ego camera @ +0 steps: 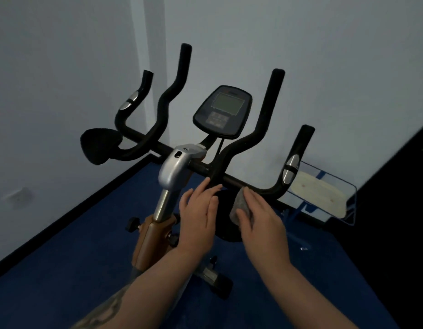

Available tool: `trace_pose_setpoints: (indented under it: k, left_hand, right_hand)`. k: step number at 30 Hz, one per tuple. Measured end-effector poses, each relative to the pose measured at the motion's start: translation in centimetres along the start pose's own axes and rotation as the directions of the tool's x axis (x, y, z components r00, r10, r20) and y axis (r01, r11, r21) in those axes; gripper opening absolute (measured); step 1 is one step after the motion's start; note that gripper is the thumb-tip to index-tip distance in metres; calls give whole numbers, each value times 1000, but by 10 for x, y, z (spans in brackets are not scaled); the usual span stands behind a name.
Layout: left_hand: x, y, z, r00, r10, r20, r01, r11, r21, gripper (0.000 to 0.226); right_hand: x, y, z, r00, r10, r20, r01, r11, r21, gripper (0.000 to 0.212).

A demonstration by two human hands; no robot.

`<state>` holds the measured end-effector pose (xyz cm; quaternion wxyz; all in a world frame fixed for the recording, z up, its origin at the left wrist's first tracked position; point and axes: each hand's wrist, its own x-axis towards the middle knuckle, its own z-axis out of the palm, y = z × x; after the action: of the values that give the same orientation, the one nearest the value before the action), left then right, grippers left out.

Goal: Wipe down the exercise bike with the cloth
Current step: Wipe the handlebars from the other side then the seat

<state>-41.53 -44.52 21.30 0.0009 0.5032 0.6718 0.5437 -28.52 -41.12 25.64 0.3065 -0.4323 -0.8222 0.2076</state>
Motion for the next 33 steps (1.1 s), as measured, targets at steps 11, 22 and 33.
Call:
trace_pose_setpoints:
  k: [11,22,33]
  left_hand:
    - [5,-13,-1,997,68,25,-68,997,-25,48]
    - [3,-9,-1,998,63,19,-63,998,-22,46]
    - [3,-12,-1,998,41,52,-41,999,-6,51]
  right_hand:
    - [-3,-5,9,982,70,-178,-38,984,175,37]
    - [-14,-2,7,974,129,-184,-75,959,274,38]
    - [-5,-4,4,983,118,-141,-78,961,265,37]
